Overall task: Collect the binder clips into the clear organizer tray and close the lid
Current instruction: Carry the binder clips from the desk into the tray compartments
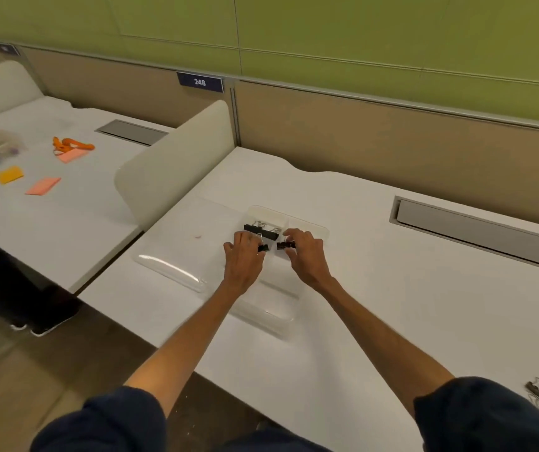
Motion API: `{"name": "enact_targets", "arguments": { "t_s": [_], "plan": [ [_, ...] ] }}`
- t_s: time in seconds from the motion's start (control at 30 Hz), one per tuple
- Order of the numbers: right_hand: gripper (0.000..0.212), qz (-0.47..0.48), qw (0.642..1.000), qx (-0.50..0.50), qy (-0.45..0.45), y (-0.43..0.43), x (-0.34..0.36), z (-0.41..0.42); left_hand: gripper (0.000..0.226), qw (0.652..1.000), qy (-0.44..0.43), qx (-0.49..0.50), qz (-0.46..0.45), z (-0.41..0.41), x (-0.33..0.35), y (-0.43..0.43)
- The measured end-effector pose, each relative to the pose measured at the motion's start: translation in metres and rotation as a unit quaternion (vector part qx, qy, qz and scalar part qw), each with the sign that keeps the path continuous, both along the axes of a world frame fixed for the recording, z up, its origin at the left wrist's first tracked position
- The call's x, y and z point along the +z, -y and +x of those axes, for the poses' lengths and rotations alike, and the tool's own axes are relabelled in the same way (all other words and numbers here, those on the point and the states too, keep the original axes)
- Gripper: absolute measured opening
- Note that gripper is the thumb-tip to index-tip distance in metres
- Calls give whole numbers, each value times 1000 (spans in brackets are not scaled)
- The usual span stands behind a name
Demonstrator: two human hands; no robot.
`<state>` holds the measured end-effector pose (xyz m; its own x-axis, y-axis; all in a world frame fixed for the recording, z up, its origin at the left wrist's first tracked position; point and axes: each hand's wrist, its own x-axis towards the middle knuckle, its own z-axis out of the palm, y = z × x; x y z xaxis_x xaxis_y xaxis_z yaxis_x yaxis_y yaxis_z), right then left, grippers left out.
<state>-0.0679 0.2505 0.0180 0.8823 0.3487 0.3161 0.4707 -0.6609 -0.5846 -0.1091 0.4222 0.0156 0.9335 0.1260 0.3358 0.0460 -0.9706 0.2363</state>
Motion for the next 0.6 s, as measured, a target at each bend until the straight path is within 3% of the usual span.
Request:
{"name": "enact_targets", "arguments": {
  "t_s": [0.37,0.6],
  "plan": [
    [40,-41,998,42,-4,-72,-5,11,14,999,-22,34,-2,-8,-9,-61],
    [54,-64,996,56,-32,-79,-17,6,34,996,-22,84,-32,-12,-20,-72]
  ]
}}
